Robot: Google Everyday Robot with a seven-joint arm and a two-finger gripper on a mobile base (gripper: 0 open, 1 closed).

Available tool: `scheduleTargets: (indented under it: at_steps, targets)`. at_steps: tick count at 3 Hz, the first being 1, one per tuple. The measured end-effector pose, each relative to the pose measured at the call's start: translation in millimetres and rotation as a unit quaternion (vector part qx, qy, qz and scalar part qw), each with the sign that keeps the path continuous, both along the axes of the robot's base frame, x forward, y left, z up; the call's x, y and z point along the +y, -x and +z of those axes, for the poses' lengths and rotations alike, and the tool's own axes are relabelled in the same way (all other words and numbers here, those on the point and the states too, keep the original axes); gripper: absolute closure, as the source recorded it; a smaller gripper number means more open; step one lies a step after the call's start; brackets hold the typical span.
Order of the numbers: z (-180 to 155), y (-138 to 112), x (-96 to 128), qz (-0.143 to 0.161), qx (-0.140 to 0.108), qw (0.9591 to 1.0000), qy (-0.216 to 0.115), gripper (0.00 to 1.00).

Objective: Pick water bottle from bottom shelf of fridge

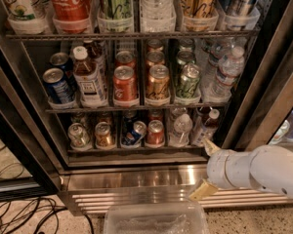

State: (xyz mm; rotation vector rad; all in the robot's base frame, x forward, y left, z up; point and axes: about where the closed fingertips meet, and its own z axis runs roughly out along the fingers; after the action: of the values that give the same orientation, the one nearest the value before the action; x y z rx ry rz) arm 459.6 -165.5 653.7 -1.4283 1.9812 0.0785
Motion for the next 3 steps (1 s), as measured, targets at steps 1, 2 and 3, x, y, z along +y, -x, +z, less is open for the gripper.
scheduleTargets:
  at_steps: [1, 2, 3]
  targets:
    - [-34.5, -9.2, 5.5, 0.015, -0.012, 0.9995, -0.024, 0.0]
    - [-34.6, -9.2, 5.5, 0.015, -0.012, 0.9995, -0.024, 0.0]
    - [-38.8, -10.7, 7.2, 0.002, -0.021, 0.9989, -0.042, 0.0]
